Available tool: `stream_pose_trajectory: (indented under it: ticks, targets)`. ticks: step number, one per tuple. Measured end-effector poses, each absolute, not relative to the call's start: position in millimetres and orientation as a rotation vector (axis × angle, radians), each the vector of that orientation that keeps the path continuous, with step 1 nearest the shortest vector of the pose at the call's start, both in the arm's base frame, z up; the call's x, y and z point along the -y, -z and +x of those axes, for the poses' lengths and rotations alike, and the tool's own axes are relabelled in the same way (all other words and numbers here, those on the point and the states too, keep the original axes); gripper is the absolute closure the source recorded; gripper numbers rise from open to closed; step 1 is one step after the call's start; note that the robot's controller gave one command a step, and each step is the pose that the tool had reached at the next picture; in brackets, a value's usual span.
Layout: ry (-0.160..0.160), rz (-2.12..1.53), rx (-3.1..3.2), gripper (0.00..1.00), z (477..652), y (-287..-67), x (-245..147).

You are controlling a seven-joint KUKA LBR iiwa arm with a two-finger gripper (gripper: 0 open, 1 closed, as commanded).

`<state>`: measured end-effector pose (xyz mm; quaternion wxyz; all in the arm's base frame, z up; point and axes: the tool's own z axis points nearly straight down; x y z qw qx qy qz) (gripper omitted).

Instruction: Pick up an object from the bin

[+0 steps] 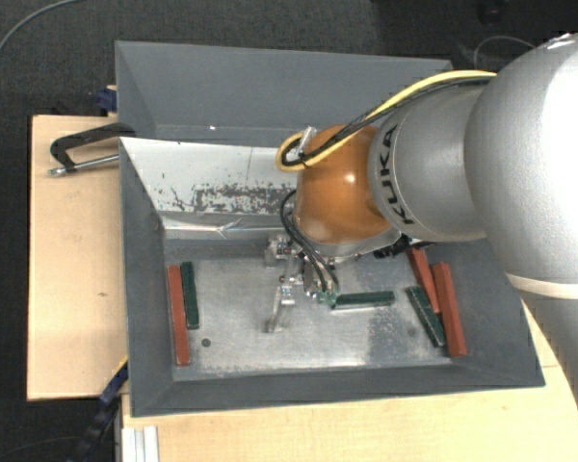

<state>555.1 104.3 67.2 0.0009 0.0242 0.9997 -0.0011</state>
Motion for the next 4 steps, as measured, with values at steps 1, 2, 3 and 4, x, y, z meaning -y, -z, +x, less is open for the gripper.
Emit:
stream_pose_trajectory:
  ticks: [1, 2, 3, 4]
  targets:
    - [0.005, 0.094, -3.138, 0.0, 559.0, -74.5, -32.4]
    - [0.0, 0.043, -3.141, 0.0, 555.6, -70.8, 24.0]
    - [-0.002, 0.041, -3.141, 1.0, 555.7, -70.8, 23.0]
    - [0.001, -0.128, -3.123, 1.0, 558.4, -216.6, 27.6]
